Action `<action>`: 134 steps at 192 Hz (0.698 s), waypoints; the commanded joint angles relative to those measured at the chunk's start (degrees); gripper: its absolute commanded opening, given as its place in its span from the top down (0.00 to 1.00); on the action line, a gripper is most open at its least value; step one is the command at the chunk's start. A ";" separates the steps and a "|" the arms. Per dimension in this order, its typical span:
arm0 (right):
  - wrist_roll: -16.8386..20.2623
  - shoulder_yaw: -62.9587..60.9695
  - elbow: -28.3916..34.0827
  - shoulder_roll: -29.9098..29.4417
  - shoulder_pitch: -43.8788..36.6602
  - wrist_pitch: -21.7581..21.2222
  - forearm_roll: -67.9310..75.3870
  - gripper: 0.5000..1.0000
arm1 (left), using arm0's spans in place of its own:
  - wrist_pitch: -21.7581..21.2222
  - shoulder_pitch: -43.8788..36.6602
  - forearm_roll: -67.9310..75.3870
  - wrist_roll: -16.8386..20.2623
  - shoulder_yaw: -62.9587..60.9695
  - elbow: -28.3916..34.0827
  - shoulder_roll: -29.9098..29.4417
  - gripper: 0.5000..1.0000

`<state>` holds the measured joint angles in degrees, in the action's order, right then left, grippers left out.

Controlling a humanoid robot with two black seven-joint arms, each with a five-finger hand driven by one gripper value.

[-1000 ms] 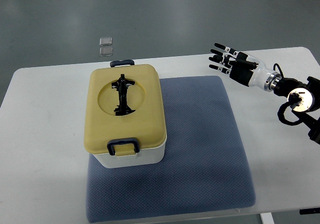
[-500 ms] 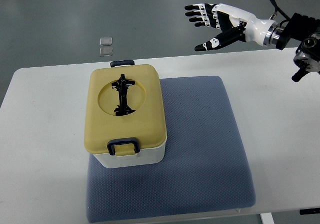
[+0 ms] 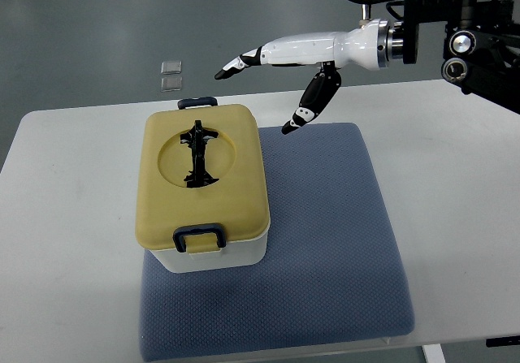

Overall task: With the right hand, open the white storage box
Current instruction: 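Swing the right hand over the yellow lid toward its black handle, then close the right hand fingers around the black handle on the lid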

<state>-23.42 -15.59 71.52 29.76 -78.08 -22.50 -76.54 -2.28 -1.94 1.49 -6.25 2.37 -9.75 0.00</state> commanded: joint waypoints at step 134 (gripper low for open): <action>-0.31 18.49 -5.25 -16.14 -14.91 9.84 -12.58 0.13 | 0.00 0.01 0.00 0.01 0.00 -0.01 0.00 0.00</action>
<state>-23.74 2.92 66.63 13.95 -93.21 -13.20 -88.90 -2.28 -1.93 1.49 -6.21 2.37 -9.74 0.00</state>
